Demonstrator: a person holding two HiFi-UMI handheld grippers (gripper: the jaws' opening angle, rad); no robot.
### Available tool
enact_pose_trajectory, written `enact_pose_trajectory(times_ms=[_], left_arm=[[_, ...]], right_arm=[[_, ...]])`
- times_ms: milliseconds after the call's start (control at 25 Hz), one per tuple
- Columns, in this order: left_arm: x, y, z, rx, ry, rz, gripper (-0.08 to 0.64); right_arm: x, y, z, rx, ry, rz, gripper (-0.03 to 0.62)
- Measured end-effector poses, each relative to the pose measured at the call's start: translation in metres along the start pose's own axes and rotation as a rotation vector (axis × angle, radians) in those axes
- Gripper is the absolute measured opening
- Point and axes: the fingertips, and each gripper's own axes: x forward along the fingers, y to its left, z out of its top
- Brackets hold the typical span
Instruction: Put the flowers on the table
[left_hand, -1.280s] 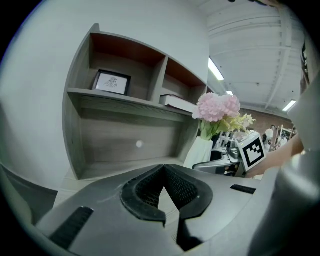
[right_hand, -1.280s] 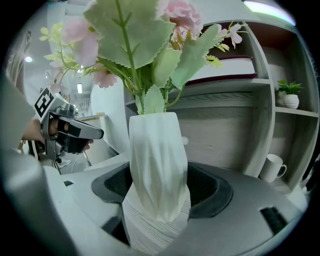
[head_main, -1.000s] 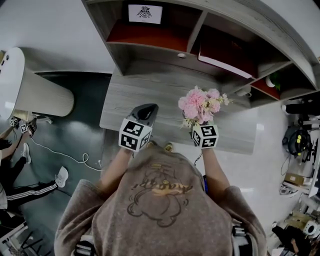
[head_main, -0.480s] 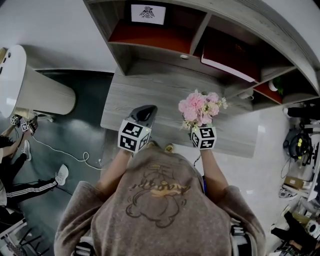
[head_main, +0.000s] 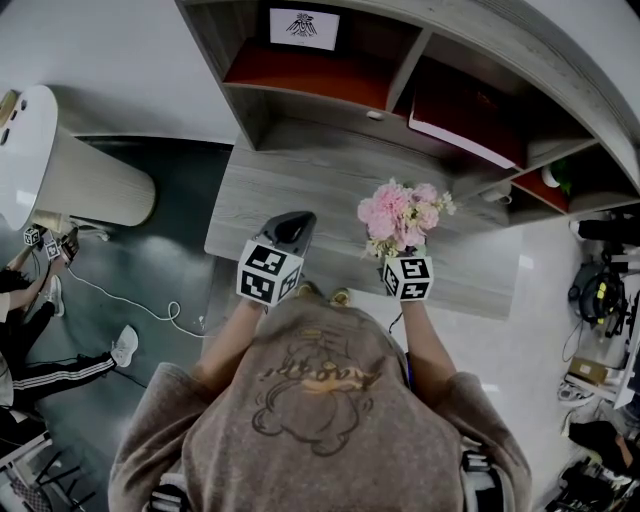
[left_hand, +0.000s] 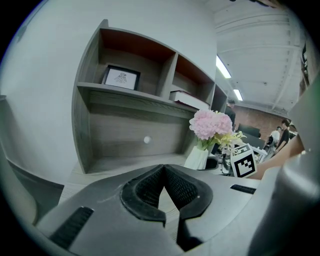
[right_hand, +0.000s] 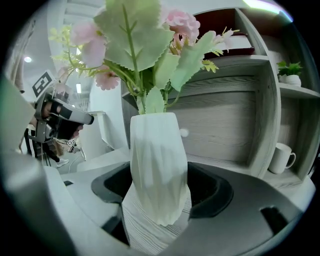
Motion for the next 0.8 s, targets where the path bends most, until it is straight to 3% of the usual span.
enact_pose_trajectory(times_ms=[800], left_arm=[[-0.0044,-0.006,-0.0019,0.004,-0.003,-0.007,0.011]], right_arm=[[-0.0074,0.0013,-0.0011,0.018,0.006,0.006,0.354]])
